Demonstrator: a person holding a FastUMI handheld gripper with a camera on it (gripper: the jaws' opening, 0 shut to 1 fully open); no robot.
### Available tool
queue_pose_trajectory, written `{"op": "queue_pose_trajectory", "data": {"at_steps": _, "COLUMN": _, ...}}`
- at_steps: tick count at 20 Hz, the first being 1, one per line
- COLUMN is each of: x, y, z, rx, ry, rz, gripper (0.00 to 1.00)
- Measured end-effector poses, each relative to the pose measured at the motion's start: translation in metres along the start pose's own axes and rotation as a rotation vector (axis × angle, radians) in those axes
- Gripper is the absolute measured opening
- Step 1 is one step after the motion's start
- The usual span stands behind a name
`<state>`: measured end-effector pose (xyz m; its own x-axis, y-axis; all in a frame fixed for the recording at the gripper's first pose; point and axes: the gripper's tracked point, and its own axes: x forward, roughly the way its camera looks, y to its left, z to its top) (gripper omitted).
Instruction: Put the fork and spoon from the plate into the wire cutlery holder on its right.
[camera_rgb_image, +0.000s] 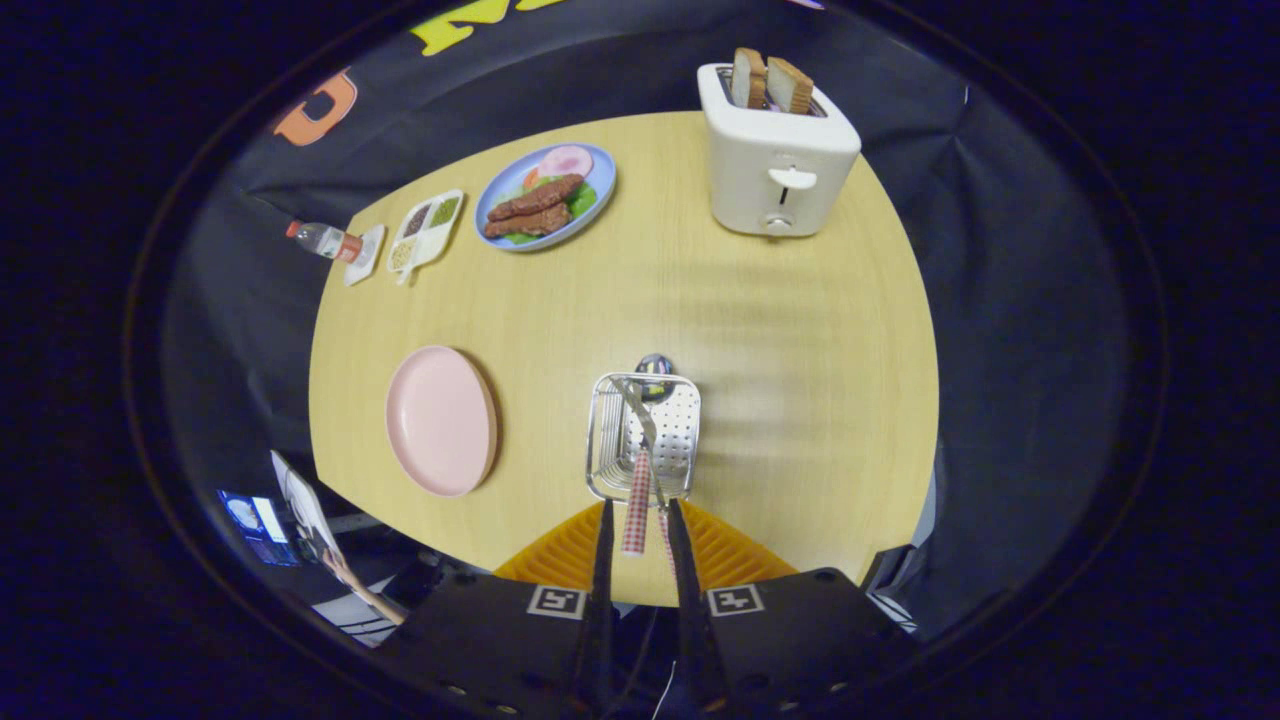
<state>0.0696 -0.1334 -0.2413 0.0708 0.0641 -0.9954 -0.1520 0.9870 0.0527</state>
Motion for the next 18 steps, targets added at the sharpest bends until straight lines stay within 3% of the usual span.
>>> {"op": "queue_pose_trajectory", "data": {"at_steps": 6, "x": -0.027, "y": 0.037, "z": 0.013, "rx": -0.006, "ry": -0.198, "rz": 0.027, "gripper": 0.40}}
{"op": "queue_pose_trajectory", "data": {"at_steps": 11, "x": -0.041, "y": 0.060, "z": 0.007, "rx": 0.015, "ry": -0.292, "rz": 0.053, "gripper": 0.40}}
{"op": "queue_pose_trajectory", "data": {"at_steps": 18, "x": -0.107, "y": 0.108, "z": 0.026, "rx": -0.054, "ry": -0.624, "rz": 0.022, "gripper": 0.68}}
